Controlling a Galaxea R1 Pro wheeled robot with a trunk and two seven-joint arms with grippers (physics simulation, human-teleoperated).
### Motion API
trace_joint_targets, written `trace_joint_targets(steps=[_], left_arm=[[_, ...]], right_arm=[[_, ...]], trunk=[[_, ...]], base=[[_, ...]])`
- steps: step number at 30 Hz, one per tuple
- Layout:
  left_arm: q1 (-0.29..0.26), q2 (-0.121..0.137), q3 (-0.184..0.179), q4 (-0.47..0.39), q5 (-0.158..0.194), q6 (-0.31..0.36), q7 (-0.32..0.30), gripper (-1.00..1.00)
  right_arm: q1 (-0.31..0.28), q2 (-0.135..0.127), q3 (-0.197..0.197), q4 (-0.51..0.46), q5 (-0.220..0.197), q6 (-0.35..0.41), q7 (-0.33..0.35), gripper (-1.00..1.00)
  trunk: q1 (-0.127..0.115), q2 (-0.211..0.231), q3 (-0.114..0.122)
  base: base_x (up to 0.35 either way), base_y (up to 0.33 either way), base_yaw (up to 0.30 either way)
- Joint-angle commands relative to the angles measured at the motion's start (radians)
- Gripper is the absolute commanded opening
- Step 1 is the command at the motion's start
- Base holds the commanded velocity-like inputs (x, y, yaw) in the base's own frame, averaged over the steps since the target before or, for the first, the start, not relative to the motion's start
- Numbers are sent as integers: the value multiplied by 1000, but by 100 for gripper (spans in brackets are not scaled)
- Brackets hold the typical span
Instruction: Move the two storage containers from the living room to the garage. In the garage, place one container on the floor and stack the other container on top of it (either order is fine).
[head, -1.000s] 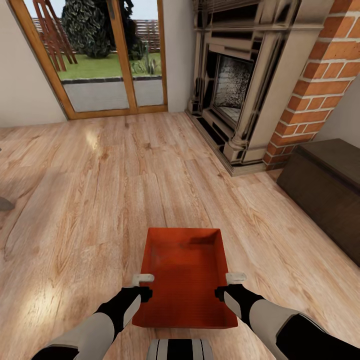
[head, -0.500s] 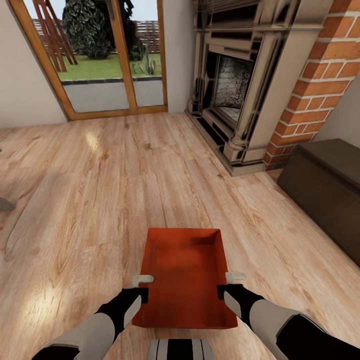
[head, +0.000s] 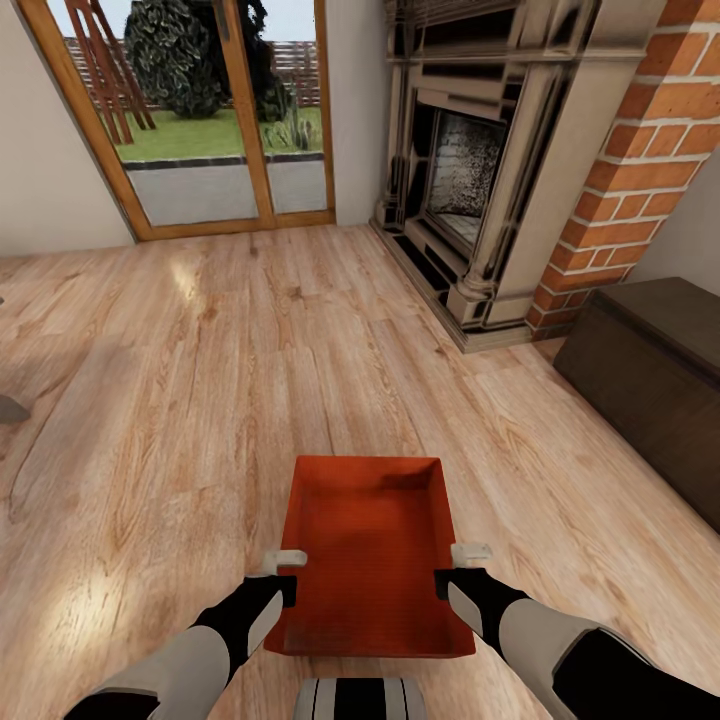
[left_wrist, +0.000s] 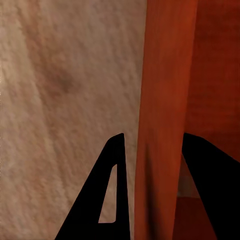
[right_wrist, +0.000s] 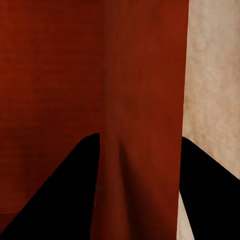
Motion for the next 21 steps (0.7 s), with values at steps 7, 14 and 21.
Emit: trace_joint_targets(steps=[7, 14, 21], left_arm=[[2, -2, -7, -6, -5, 8, 8, -100], [2, -4, -7, -6, -3, 8, 7, -100], [2, -4, -6, -6, -3, 8, 6, -100]], right_arm=[[0, -1, 10, -3, -1, 6, -5, -100], [0, 0, 11, -3, 0, 6, -5, -100], [0, 0, 11, -3, 1, 6, -5, -100]], trunk=[[14, 1, 11], [11, 2, 38], [-9, 38, 61]], base=[[0, 0, 0], [0, 0, 0], [0, 0, 0]])
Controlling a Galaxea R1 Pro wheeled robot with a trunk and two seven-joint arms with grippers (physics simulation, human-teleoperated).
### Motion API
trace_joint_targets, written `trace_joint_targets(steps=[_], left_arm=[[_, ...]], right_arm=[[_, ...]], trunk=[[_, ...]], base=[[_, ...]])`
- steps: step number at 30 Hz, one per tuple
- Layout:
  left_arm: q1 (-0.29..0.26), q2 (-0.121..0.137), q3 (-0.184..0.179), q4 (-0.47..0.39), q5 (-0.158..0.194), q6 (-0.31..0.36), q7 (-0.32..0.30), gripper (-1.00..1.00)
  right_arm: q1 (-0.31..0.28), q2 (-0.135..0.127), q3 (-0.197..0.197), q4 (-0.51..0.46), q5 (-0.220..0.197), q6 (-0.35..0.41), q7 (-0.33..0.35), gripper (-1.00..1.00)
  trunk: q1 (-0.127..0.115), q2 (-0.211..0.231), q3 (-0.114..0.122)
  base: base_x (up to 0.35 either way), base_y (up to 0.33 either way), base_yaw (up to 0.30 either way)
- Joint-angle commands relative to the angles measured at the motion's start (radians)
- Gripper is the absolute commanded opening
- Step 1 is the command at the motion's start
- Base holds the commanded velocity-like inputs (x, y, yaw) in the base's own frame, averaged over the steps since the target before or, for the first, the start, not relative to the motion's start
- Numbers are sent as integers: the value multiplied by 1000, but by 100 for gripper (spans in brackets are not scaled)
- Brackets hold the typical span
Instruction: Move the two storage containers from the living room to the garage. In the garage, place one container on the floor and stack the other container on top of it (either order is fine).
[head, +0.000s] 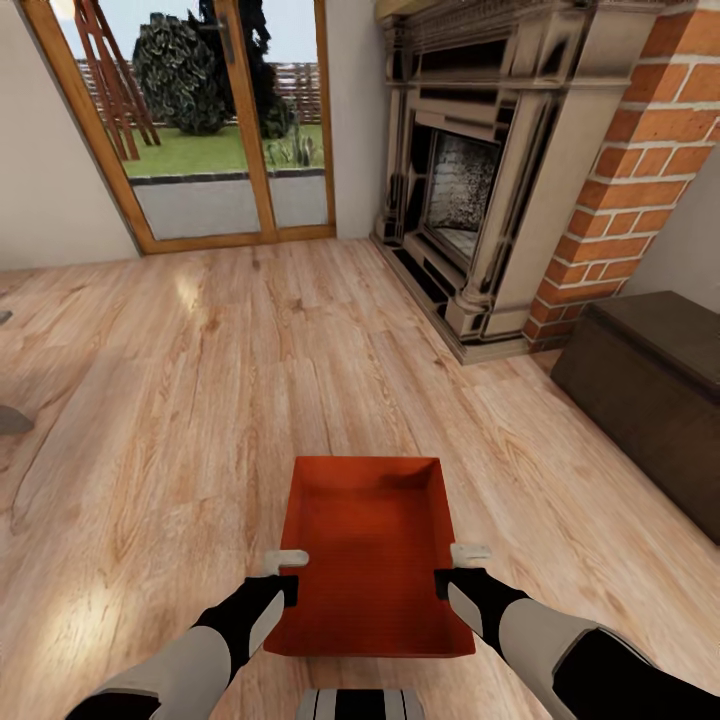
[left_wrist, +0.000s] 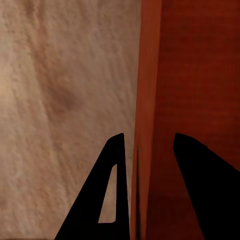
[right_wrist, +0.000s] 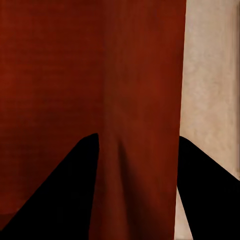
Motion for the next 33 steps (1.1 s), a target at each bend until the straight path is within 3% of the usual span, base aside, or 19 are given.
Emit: trace_joint_targets(steps=[1, 33], left_arm=[[0, 0, -3, -2, -4, 7, 6, -100], [0, 3, -3, -2, -2, 9, 6, -100]], right_arm=[[0, 0, 8, -2, -2, 7, -6, -100], [0, 0, 8, -2, -2, 5, -5, -100]], trunk=[[-4, 7, 3], [-127, 231, 103]], base=[[0, 0, 0], [0, 0, 0]])
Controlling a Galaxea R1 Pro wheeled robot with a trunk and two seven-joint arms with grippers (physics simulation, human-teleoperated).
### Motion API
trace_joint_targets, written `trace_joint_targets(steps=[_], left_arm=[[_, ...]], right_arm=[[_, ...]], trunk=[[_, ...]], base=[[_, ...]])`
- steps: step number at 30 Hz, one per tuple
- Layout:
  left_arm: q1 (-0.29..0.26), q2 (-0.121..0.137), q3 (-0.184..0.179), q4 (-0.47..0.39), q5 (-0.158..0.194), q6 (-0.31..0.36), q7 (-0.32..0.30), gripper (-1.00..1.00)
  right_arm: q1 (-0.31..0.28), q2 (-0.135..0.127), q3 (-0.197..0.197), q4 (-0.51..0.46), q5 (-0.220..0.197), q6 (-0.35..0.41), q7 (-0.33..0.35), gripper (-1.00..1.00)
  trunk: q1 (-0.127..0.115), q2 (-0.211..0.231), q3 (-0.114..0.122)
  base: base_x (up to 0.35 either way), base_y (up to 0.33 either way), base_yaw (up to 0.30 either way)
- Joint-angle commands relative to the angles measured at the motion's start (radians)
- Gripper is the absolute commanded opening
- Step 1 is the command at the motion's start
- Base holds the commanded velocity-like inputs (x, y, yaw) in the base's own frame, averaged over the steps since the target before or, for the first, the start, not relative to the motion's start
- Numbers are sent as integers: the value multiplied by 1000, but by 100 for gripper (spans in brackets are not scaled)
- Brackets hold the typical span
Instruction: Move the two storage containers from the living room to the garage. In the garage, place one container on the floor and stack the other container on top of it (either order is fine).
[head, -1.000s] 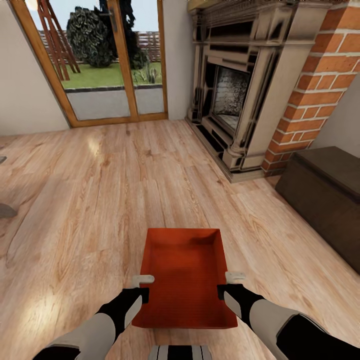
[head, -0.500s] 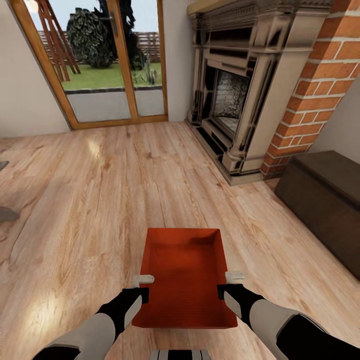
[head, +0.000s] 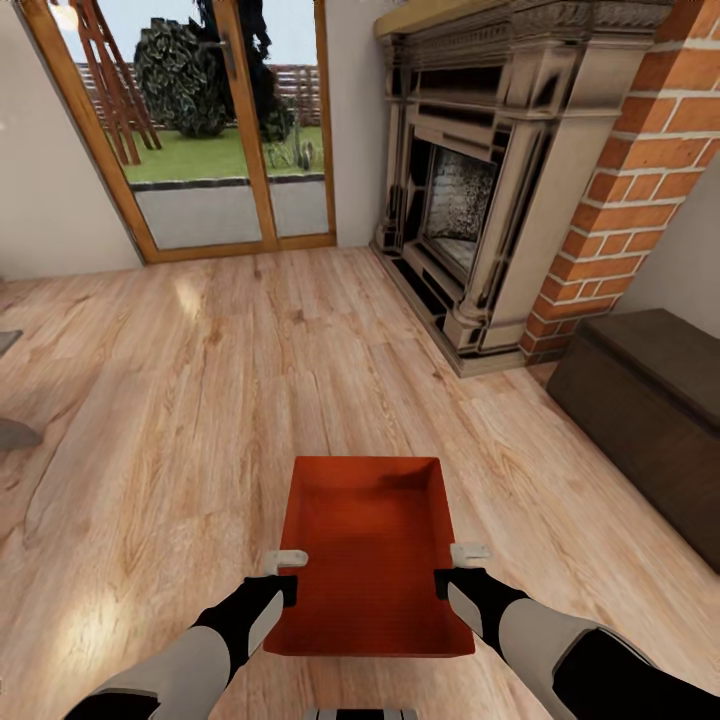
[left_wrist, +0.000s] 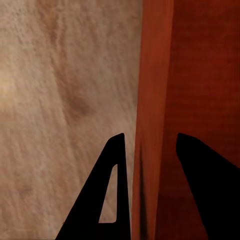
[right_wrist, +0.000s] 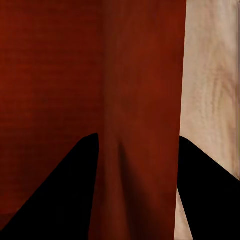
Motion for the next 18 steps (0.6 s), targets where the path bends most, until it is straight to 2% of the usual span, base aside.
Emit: trace_joint_targets(steps=[1, 18], left_arm=[[0, 0, -3, -2, -6, 7, 7, -100], [0, 0, -4, -2, -7, 7, 7, -100]], right_arm=[[0, 0, 11, -2, -7, 7, -5, -100], [0, -1, 11, -2, -7, 7, -5, -100]], trunk=[[-4, 7, 3], [-69, 126, 56]], base=[[0, 0, 0], [0, 0, 0]])
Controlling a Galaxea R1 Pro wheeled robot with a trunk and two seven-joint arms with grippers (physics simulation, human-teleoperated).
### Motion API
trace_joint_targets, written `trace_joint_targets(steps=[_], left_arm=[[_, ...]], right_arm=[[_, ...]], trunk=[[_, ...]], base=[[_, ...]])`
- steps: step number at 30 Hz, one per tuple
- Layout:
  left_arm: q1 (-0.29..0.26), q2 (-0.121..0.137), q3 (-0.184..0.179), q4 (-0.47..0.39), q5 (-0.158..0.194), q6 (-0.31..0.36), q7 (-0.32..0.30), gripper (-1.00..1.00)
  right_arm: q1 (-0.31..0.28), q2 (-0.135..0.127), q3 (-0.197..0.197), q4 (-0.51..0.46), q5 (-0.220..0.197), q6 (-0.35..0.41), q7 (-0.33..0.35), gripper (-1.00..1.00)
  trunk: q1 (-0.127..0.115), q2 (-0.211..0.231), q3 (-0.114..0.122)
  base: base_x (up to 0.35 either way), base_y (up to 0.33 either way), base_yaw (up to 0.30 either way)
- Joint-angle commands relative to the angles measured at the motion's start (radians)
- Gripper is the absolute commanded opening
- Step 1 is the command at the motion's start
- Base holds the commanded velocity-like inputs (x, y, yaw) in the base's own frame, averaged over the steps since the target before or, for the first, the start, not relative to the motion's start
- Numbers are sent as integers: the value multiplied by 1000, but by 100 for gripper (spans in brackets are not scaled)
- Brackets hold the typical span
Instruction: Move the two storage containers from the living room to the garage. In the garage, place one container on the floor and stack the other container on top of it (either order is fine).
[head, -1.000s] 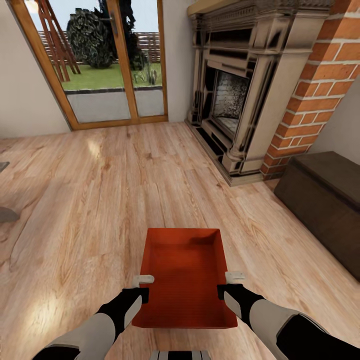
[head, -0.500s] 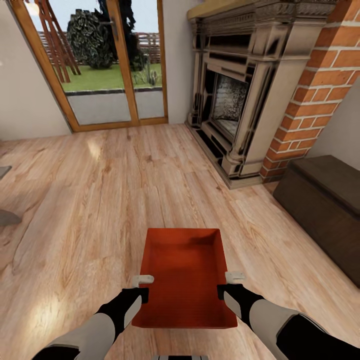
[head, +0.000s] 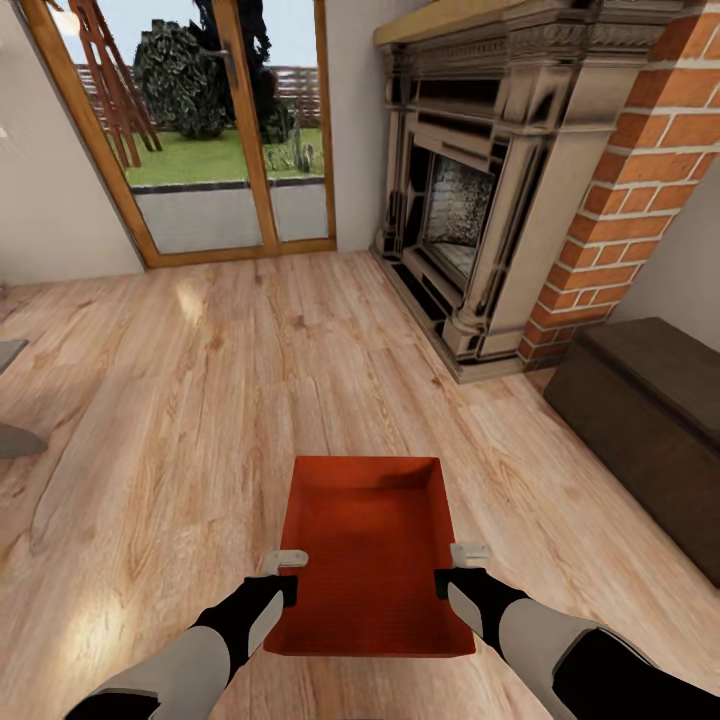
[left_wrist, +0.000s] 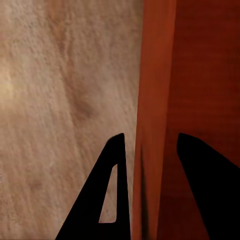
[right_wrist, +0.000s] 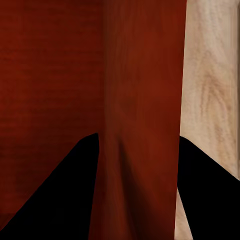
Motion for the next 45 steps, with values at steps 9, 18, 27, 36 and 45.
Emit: trace_joint_targets(steps=[9, 18, 27, 36, 45], left_arm=[[0, 2, -4, -4, -10, 7, 7, -100], [0, 0, -4, -2, -6, 7, 6, -100], [0, -2, -4, -2, -7, 7, 6, -100], [0, -1, -4, -2, -7, 7, 6, -100], [0, -1, -4, -2, -6, 7, 6, -100]], right_arm=[[0, -1, 10, -2, -5, 8, -6, -100], [0, -1, 10, -2, -5, 7, -6, -100], [0, -1, 10, -2, -5, 8, -6, -100], [0, -1, 10, -2, -5, 7, -6, -100], [0, -1, 10, -2, -5, 7, -6, -100]], trunk=[[-35, 63, 28], [-69, 126, 56], [-104, 189, 84], [-138, 252, 112], [-173, 315, 140]], base=[[0, 0, 0], [0, 0, 0], [0, 0, 0], [0, 0, 0], [0, 0, 0]])
